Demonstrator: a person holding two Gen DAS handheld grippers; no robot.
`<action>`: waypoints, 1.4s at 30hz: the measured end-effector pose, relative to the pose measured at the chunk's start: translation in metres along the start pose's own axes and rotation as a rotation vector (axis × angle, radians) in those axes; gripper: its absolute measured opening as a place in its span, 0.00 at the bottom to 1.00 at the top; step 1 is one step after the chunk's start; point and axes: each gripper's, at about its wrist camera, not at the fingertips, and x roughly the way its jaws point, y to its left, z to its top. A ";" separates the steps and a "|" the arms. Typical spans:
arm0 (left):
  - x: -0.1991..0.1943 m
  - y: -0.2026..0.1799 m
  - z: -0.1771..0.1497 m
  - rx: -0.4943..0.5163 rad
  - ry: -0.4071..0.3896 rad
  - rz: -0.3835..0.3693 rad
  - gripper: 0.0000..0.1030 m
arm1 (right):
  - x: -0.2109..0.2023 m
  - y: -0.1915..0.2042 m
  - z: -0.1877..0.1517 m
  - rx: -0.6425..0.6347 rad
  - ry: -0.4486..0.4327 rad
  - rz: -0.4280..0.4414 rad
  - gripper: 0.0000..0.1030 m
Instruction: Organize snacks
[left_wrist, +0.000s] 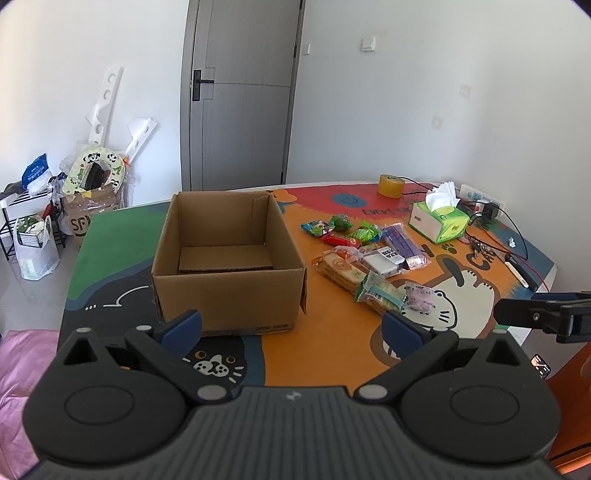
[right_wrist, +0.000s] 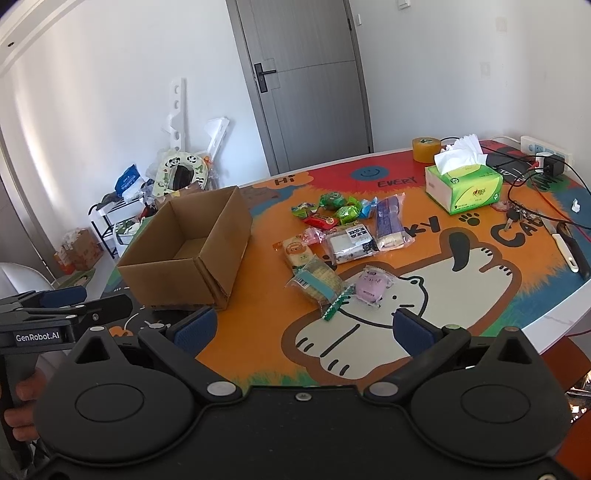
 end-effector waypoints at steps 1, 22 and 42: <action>0.001 0.000 0.000 0.000 0.001 0.000 1.00 | 0.000 -0.001 0.000 0.001 0.001 0.000 1.00; -0.001 0.001 0.001 0.002 -0.003 -0.003 1.00 | 0.000 0.001 0.000 -0.003 0.003 -0.003 1.00; -0.004 0.000 0.002 0.005 -0.014 -0.005 1.00 | -0.001 0.003 0.000 -0.006 -0.002 -0.013 1.00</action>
